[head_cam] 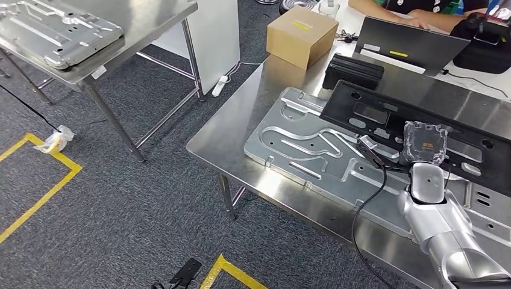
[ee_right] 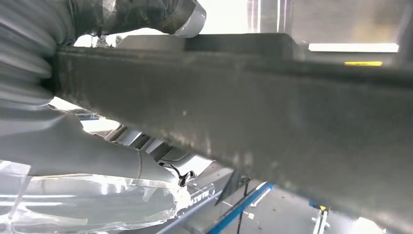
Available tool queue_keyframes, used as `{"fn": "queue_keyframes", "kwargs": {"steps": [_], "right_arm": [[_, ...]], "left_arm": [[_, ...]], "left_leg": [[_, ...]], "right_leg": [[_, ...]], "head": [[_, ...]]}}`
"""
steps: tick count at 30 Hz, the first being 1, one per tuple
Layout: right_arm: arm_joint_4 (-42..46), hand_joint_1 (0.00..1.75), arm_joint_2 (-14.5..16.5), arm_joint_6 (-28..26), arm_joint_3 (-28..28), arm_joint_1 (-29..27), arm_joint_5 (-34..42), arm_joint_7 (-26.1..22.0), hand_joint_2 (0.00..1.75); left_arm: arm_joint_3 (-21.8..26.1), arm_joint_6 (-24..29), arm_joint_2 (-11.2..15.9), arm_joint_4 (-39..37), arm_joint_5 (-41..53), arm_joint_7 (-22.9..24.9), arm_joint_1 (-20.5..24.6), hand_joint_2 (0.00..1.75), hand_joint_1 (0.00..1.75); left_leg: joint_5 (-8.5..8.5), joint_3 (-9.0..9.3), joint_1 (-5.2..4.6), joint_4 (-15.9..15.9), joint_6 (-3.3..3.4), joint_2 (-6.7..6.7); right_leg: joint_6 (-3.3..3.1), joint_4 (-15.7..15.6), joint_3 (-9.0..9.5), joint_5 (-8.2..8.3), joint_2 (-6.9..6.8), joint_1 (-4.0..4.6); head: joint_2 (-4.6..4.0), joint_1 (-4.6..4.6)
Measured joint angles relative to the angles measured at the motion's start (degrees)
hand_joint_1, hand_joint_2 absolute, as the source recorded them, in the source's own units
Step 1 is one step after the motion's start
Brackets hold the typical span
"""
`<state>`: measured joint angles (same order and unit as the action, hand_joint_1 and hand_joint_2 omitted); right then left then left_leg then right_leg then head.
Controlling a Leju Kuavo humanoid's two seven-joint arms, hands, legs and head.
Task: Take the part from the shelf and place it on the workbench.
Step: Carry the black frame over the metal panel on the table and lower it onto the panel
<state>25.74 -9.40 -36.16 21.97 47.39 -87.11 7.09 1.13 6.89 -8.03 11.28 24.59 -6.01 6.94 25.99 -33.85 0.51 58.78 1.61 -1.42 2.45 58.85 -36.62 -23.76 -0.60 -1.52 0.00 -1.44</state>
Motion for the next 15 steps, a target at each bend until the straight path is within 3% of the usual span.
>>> {"fn": "queue_keyframes", "kwargs": {"steps": [4, 7, 12, 15], "right_arm": [[-0.01, 0.00, 0.11, 0.09, 0.00, -0.28, -0.37, -0.31, 0.00], [-0.02, 0.00, 0.31, 0.26, 0.00, -0.36, -0.54, -0.34, 0.00], [-0.02, 0.00, 0.43, 0.44, 0.00, -0.35, -0.58, -0.43, 0.00], [-0.03, 0.00, 0.46, 0.68, 0.00, -0.36, -0.62, -0.64, 0.00]], "left_arm": [[0.26, 0.19, 0.01, 0.00, -0.12, 0.44, -0.09, 1.75, 0.00], [0.57, 0.25, 0.01, 0.00, -0.28, 0.87, -0.10, 1.75, 0.00], [0.67, 0.14, 0.01, 0.00, -0.15, 0.78, -0.21, 1.75, 0.00], [0.77, 0.17, 0.01, 0.00, -0.12, 0.68, -0.28, 1.75, 0.00]], "left_leg": [[-0.08, 0.32, 0.06, -0.38, 0.35, -0.07], [-0.26, 0.54, 0.13, -0.79, 0.00, -0.11], [-0.39, 0.60, 0.21, -1.00, -0.94, -0.11], [-0.39, 0.60, 0.19, -0.99, -1.06, -0.11]], "right_leg": [[-0.61, -0.07, 0.04, 0.00, 0.23, 0.18], [-1.02, -0.05, 0.05, -0.08, 0.24, 0.30], [-1.18, 0.07, 0.01, -0.08, 0.22, 0.43], [-1.22, 0.08, 0.03, -0.05, 0.22, 0.55]], "head": [[0.00, 0.09], [0.00, 0.08], [0.00, 0.07], [0.00, 0.07]]}}
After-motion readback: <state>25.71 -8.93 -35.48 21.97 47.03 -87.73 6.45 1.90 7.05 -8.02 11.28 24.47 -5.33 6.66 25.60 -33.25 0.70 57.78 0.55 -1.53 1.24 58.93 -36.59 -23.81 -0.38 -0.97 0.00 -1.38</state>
